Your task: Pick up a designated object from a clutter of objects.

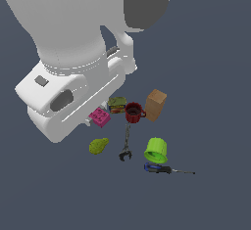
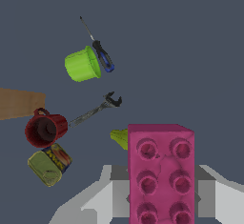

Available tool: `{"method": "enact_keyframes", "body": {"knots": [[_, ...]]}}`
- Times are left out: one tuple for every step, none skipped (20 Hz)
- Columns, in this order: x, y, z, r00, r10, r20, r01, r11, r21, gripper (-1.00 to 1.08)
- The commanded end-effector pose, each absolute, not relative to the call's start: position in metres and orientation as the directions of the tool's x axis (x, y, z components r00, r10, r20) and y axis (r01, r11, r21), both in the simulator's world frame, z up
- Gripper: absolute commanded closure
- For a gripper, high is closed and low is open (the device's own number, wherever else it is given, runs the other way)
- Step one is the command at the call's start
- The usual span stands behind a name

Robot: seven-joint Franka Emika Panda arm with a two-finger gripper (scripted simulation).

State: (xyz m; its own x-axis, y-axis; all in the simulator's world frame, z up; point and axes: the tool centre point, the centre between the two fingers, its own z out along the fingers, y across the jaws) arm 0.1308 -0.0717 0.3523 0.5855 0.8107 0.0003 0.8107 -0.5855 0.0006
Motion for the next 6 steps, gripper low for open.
{"method": "enact_keyframes", "body": {"knots": [[0.1318,-0.0705,0.3561,0.586,0.810,0.000,0.810,-0.586,0.000,1.08],[0.1321,-0.0704,0.3565,0.586,0.810,0.000,0.810,-0.586,0.000,1.08],[0.1322,-0.0704,0.3565,0.586,0.810,0.000,0.810,-0.586,0.000,1.08],[0.1323,-0.0706,0.3561,0.586,0.810,0.000,0.810,-0.586,0.000,1.08],[0.1323,-0.0709,0.3554,0.586,0.810,0.000,0.810,-0.586,0.000,1.08],[0.1323,-0.0710,0.3552,0.586,0.810,0.000,0.810,-0.586,0.000,1.08]]}}
